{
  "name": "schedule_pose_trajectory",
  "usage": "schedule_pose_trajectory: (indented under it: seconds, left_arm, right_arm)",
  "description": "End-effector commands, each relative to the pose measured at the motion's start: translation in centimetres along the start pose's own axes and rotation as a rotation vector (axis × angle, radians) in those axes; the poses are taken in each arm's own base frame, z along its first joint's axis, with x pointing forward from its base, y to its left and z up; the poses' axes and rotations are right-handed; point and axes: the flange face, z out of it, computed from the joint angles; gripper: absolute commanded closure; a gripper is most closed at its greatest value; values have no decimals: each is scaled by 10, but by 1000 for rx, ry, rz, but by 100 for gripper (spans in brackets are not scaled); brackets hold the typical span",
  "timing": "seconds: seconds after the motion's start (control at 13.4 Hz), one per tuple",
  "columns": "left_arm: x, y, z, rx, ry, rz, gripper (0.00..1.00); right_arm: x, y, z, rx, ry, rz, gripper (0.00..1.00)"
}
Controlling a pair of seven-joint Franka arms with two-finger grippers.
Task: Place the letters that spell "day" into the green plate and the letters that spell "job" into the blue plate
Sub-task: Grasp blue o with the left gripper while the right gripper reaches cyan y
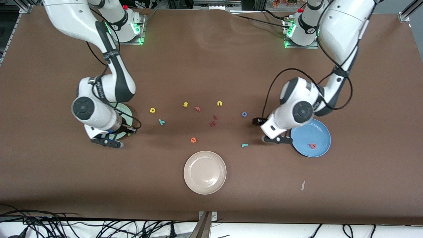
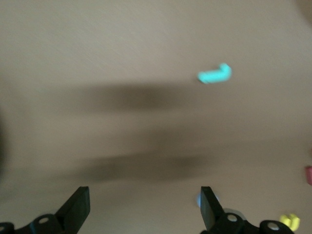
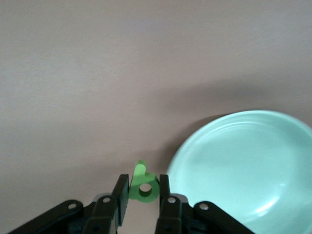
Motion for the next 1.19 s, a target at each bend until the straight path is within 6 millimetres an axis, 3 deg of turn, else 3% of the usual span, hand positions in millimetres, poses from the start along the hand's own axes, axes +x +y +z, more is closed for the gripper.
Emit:
schedule_pose_trajectory:
  seconds: [0.0, 0.07, 0.15, 0.22, 0.52, 0.67, 0.82, 1.12]
  left_arm:
    - [-41, 21, 9, 16, 76, -6, 0]
    - [-47, 21, 20, 8, 99, -6, 0]
    - [-53, 25, 29, 4, 115, 7, 0]
    - [-58, 29, 38, 3, 119, 6, 0]
    - [-68, 46, 61, 14, 101, 33, 1]
    - [-69, 48, 69, 31, 115, 35, 7]
    - [-74, 56, 85, 60, 110, 30, 11]
    - [-70, 59, 84, 69, 126, 16, 18]
  right_arm:
    - [-8, 57, -8, 1, -29, -49, 83]
    - [-13, 71, -4, 0, -44, -50, 79]
    - [-17, 76, -1, 1, -54, -43, 53]
    - [-19, 77, 1, 1, -56, -42, 36]
    - [-20, 71, 0, 4, -54, -45, 20]
    - [-22, 43, 0, 20, -41, -93, 2]
    - [-23, 3, -1, 15, -15, -185, 1]
    - [-41, -60, 4, 36, -16, -290, 1]
